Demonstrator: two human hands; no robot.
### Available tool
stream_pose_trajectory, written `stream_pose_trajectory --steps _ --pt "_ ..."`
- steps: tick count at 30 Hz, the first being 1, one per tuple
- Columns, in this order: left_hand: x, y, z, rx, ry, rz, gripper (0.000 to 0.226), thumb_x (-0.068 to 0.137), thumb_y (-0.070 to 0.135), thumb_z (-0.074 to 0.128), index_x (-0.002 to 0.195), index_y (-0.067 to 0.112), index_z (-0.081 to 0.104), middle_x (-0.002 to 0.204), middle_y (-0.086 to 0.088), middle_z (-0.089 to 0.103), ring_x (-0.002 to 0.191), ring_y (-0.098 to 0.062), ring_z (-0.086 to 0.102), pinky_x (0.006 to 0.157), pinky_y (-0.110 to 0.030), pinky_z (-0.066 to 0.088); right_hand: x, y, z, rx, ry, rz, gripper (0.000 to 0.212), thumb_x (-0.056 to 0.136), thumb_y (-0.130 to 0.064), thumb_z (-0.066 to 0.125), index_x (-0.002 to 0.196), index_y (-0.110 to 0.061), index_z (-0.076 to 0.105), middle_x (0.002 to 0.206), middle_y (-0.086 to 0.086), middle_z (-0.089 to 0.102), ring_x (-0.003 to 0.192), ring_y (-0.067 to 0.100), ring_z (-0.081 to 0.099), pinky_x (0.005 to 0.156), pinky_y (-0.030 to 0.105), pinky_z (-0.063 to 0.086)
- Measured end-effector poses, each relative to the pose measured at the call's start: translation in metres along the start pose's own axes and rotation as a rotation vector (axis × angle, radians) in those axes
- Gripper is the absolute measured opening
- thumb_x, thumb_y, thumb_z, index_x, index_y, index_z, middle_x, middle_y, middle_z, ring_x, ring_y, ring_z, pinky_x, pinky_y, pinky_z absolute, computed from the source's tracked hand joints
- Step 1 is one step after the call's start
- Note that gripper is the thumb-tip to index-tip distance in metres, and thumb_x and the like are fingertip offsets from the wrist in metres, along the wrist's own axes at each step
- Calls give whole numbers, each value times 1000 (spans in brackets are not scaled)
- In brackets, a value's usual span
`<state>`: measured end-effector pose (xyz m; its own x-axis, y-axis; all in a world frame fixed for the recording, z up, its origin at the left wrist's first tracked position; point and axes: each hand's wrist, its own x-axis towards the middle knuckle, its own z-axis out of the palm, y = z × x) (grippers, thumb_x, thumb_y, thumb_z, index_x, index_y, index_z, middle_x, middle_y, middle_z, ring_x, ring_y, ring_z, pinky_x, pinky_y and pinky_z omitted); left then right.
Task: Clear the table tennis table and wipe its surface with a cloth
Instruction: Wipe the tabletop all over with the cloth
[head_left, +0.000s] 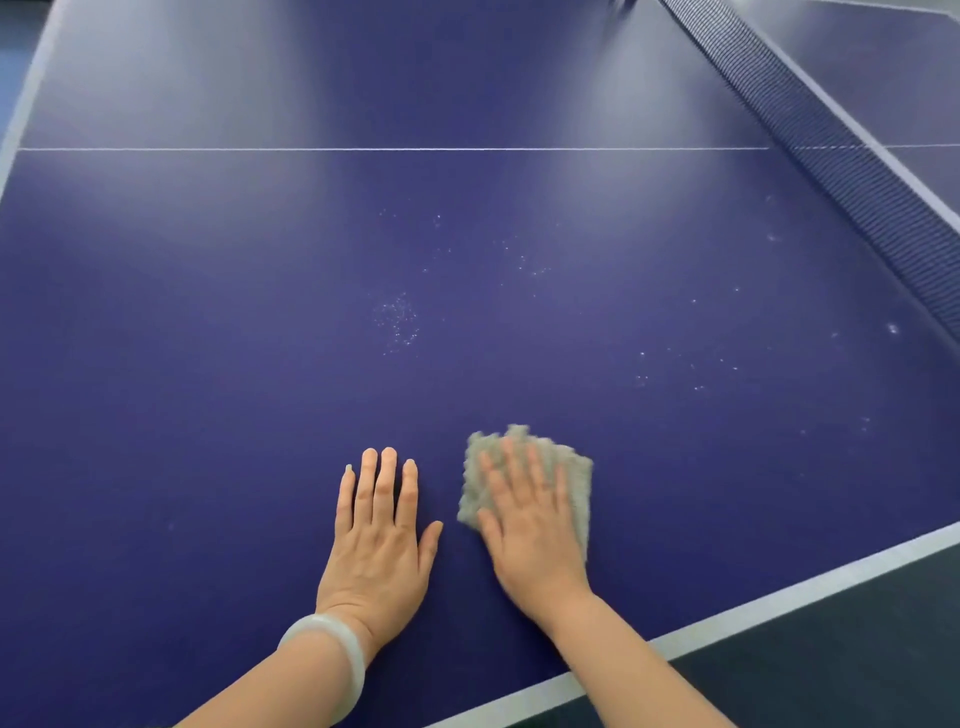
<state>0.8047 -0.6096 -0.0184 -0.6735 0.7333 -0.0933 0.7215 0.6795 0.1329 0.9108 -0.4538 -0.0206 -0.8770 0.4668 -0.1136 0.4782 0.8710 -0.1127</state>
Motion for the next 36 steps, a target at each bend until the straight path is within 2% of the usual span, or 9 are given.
stream_pose_trajectory --steps 4,11,13,17,19,24,27,33,36 --pt "1 1 0 0 7 -17 73 100 49 11 146 1 41 154 -22 32 146 -38 24 117 -55 19 14 55 -8 -90 -51 -256 60 103 -45 19 158 -30 2 166 -4 -3 153 20 -7 122 47 -1" --pt "0 2 -2 14 3 -15 70 96 47 23 145 0 41 152 -23 33 146 -40 24 116 -56 22 52 110 -32 146 17 797 59 105 -41 17 158 -23 -1 166 5 -6 152 28 -7 121 52 -2" --pt "-1 2 -3 15 2 -16 70 95 46 25 144 -1 43 152 -24 34 145 -40 25 116 -56 22 57 68 -24 64 30 624 62 104 -42 19 158 -21 -2 166 7 -8 151 31 -7 120 52 -4" --pt "-1 3 -3 11 8 -20 71 94 46 25 144 -1 43 152 -24 35 145 -40 26 116 -56 21 47 14 -11 20 -76 -186 59 102 -46 12 157 -32 -2 164 -8 -13 150 15 -21 121 44 -14" --pt "0 2 -3 10 6 -14 70 94 46 25 144 0 43 152 -24 34 145 -40 25 116 -56 21 57 46 -17 -77 -57 -264 59 103 -46 19 158 -30 4 166 -5 -4 152 19 -9 122 44 -9" --pt "0 1 -1 17 16 -8 70 95 46 24 145 0 41 152 -24 34 145 -40 24 117 -56 20 57 149 -38 63 -3 709 58 106 -41 17 159 -21 3 166 6 -2 152 30 -1 121 51 2" --pt "0 0 -2 21 7 -12 71 95 46 23 146 1 40 153 -23 33 146 -40 23 117 -56 19 51 116 -29 143 22 861 59 105 -41 17 159 -21 2 166 6 -6 152 28 -8 122 52 -2" --pt "-1 1 -2 17 20 -10 71 95 46 23 144 -1 41 152 -23 34 145 -40 24 117 -55 18 -13 -8 6 -1 58 108 59 104 -42 18 159 -22 7 166 5 -2 153 28 -5 122 49 0" --pt "-1 0 -1 21 35 -8 71 95 46 22 145 0 41 152 -23 33 146 -40 23 118 -54 16 -47 37 2 -30 15 -22 58 104 -47 13 159 -28 8 166 -4 3 153 22 2 121 47 3"
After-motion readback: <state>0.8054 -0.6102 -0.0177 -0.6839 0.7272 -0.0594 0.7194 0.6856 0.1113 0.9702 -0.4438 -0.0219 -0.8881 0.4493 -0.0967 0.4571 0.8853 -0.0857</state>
